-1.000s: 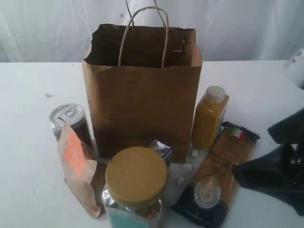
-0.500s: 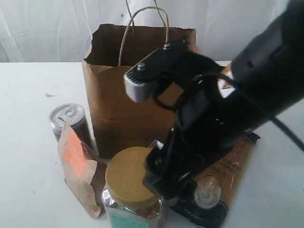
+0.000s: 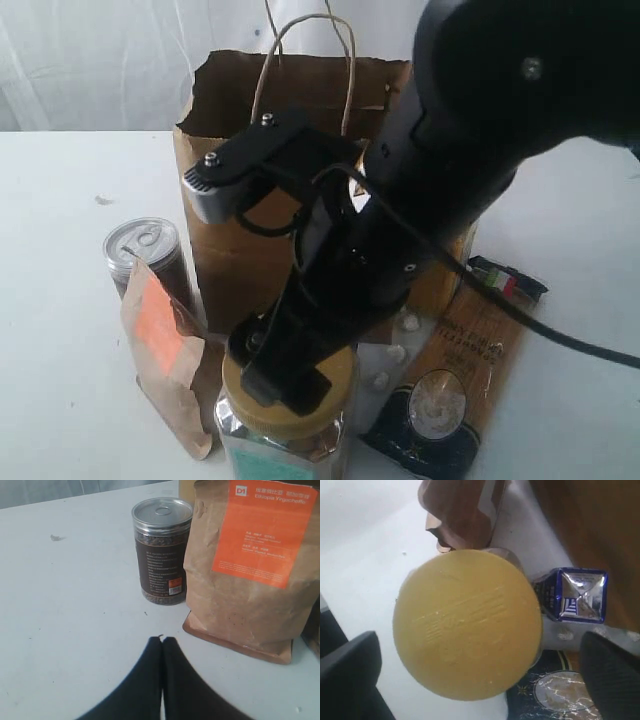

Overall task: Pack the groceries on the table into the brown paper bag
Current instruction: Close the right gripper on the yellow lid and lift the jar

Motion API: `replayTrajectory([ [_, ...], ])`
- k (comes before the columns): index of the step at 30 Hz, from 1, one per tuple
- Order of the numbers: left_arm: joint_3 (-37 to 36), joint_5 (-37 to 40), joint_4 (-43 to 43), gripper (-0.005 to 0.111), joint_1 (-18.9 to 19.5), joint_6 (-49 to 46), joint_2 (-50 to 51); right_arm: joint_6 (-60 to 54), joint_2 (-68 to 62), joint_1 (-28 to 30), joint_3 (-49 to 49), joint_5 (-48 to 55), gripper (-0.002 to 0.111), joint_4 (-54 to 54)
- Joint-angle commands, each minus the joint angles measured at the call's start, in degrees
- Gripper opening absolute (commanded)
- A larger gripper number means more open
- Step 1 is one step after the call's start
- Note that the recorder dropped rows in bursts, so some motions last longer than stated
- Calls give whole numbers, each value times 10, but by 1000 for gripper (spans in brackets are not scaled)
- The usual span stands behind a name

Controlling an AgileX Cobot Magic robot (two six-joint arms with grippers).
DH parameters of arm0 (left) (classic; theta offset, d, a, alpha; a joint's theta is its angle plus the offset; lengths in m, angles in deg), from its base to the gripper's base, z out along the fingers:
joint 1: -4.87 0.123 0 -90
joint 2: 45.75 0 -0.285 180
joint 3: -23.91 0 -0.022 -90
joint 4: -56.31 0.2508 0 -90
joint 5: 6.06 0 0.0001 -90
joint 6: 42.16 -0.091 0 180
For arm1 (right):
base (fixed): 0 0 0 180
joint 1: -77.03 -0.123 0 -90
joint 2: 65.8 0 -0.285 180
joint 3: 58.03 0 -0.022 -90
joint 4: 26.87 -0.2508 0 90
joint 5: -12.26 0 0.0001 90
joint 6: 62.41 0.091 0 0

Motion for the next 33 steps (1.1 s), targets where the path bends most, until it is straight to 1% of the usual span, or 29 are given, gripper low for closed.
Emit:
replayTrajectory([
  [1, -2, 4, -3, 0, 1, 0, -2, 2, -13, -3, -6, -14, 104, 6],
  [10, -2, 4, -3, 0, 1, 0, -2, 3, -34, -3, -6, -14, 104, 21],
  [19, -2, 4, -3, 0, 1, 0, -2, 4, -58, -3, -6, -11, 104, 3],
  [26, -2, 4, -3, 0, 1, 0, -2, 4, -58, -15, -6, -9, 104, -14],
  [33, -2, 4, -3, 0, 1, 0, -2, 4, -72, -19, -5, -9, 104, -9],
])
